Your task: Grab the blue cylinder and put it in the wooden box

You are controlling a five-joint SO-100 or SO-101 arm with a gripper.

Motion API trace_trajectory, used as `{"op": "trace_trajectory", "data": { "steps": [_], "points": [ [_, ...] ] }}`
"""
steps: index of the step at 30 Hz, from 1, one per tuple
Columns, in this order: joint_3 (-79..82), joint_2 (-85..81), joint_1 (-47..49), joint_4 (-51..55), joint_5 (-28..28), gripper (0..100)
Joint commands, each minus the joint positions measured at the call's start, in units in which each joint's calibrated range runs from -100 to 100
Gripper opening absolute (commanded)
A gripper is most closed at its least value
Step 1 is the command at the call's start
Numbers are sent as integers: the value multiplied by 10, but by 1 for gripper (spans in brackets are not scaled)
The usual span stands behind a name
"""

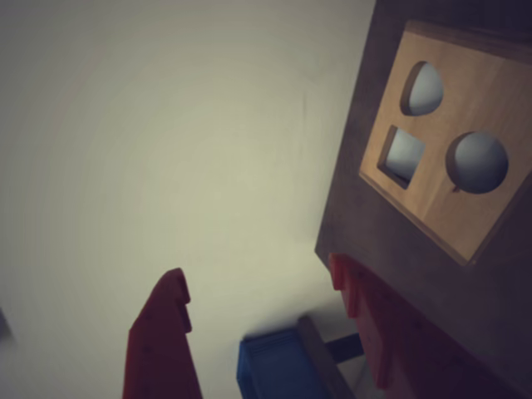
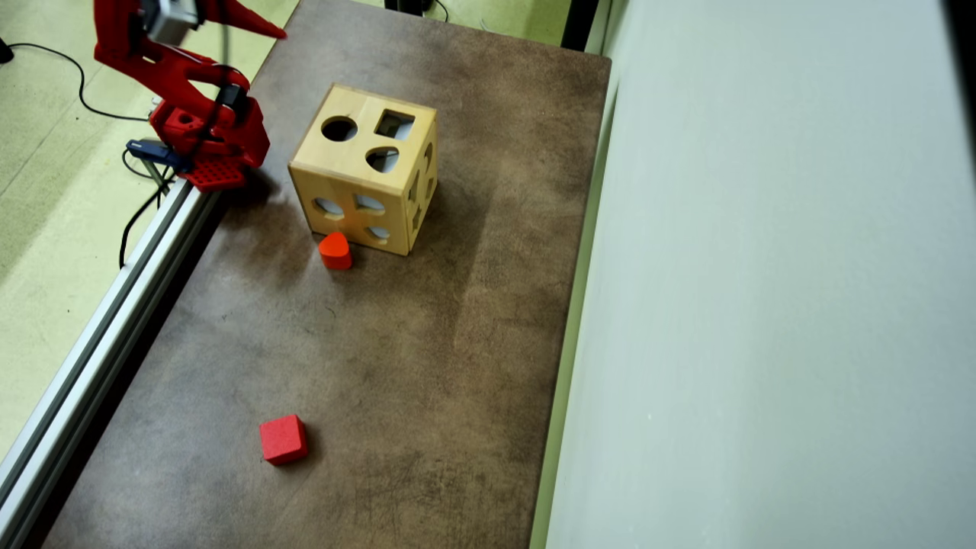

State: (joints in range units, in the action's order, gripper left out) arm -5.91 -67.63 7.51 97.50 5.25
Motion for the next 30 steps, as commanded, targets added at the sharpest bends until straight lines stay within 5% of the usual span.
{"op": "trace_trajectory", "data": {
  "steps": [1,11,30],
  "points": [
    [-12,-42,-1,7,-1,20],
    [-3,-152,-1,7,-2,1],
    [222,-277,-2,7,-23,1]
  ]
}}
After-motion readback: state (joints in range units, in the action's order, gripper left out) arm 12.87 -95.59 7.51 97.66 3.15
